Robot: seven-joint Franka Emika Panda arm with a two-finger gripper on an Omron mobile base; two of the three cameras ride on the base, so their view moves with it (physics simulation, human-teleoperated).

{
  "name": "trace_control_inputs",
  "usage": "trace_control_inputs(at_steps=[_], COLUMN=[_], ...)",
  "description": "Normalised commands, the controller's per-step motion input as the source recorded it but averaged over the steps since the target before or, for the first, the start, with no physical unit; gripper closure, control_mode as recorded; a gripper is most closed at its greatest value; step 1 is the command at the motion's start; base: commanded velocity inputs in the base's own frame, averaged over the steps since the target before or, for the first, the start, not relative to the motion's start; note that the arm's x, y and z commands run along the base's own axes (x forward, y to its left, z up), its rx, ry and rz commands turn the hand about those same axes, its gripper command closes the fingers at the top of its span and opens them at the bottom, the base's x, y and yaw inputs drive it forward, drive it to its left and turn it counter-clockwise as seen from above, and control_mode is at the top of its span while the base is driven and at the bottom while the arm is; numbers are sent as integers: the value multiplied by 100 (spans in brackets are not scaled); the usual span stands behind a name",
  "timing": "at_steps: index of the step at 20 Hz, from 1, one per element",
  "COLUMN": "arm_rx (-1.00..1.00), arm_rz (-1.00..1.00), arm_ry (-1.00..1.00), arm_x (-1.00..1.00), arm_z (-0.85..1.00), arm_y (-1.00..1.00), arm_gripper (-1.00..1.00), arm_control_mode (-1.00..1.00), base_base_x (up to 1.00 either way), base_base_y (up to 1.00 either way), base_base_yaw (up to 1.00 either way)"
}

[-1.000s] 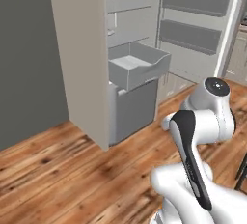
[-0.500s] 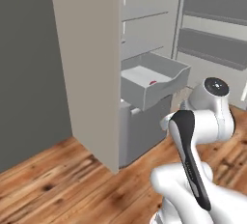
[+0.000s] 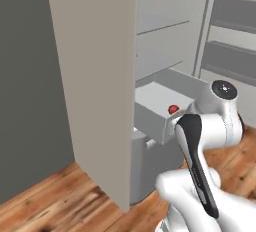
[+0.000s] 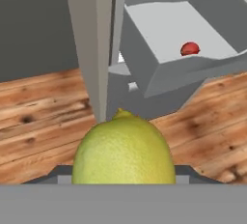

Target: Place the onion and lemon inside the fridge drawer. Close the drawer after placing the vegetables.

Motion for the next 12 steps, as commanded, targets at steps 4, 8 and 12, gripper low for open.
trace_control_inputs(at_steps=[4,8,12], arm_rx=[0,0,0], arm_rz=[0,0,0], arm_ry=[0,0,0], arm_x=[0,0,0], arm_z=[0,0,0], arm_y=[0,0,0], arm_gripper=[100,100,100], arm_control_mode=[100,100,100], base_base_x=[86,73,70], base_base_y=[-39,-43,-19], base_base_yaw=[0,0,0])
